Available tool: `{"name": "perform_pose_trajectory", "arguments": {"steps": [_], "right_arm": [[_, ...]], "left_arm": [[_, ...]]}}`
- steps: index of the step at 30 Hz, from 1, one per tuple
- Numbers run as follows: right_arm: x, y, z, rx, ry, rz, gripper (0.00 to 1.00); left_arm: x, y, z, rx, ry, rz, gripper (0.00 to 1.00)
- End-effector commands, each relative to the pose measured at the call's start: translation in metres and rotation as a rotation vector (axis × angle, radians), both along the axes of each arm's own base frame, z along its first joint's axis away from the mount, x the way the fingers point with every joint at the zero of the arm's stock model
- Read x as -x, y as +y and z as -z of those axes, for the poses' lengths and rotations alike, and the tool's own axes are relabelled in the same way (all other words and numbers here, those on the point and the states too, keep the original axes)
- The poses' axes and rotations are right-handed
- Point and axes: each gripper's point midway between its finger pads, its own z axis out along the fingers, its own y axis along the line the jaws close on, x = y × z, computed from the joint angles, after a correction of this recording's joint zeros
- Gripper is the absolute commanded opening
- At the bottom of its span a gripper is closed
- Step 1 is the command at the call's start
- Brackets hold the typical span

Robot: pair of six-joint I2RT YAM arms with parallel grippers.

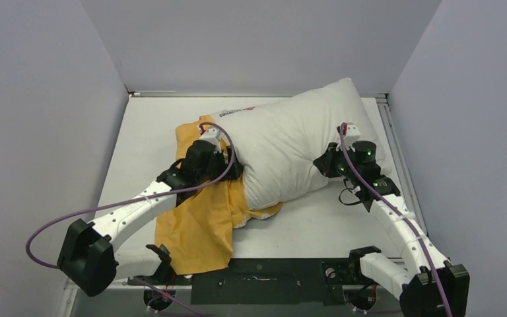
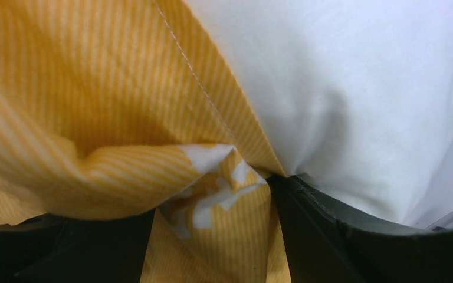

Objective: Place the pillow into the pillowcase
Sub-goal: Stuff the pillow into the pillowcase.

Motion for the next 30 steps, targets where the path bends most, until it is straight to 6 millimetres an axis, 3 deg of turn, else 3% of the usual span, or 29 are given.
{"name": "perform_pose_trajectory", "arguments": {"steps": [1,4,7,11,13,17,19,21,24,27,30], "right_arm": [[0.070,0.026,0.006,-0.148,0.144,-0.153,0.05],[0.093,0.038,-0.004,-0.259,0.156,-0.189,0.05],[0.110,0.051,-0.021,-0.367,0.144,-0.225,0.05],[0.120,0.061,-0.043,-0.388,0.112,-0.276,0.07],[0.117,0.058,-0.055,-0.334,0.075,-0.273,0.23],[0.105,0.046,-0.081,-0.217,-0.032,-0.255,0.61],[0.097,0.043,-0.092,-0.188,-0.081,-0.242,0.73],[0.086,0.043,-0.098,-0.159,-0.111,-0.238,0.79],[0.065,0.049,-0.093,-0.129,-0.123,-0.237,0.79],[0.043,0.062,-0.081,-0.114,-0.102,-0.254,0.68],[0.025,0.075,-0.069,-0.109,-0.093,-0.257,0.57]], "left_arm": [[-0.053,-0.052,-0.085,0.144,-0.258,0.166,0.72],[-0.074,-0.066,-0.080,0.124,-0.239,0.208,0.72],[-0.091,-0.070,-0.071,0.081,-0.220,0.209,0.80],[-0.103,-0.047,-0.059,-0.068,-0.177,0.129,0.91],[-0.103,-0.025,-0.068,-0.130,-0.188,0.047,0.93],[-0.083,0.011,-0.096,-0.137,-0.234,-0.075,0.95],[-0.070,0.022,-0.104,-0.115,-0.255,-0.106,0.95],[-0.059,0.030,-0.103,-0.099,-0.264,-0.115,0.94],[-0.052,0.030,-0.106,-0.079,-0.284,-0.099,0.90],[-0.055,0.018,-0.111,-0.065,-0.305,-0.040,0.84],[-0.063,-0.006,-0.120,-0.024,-0.331,0.053,0.71]]}}
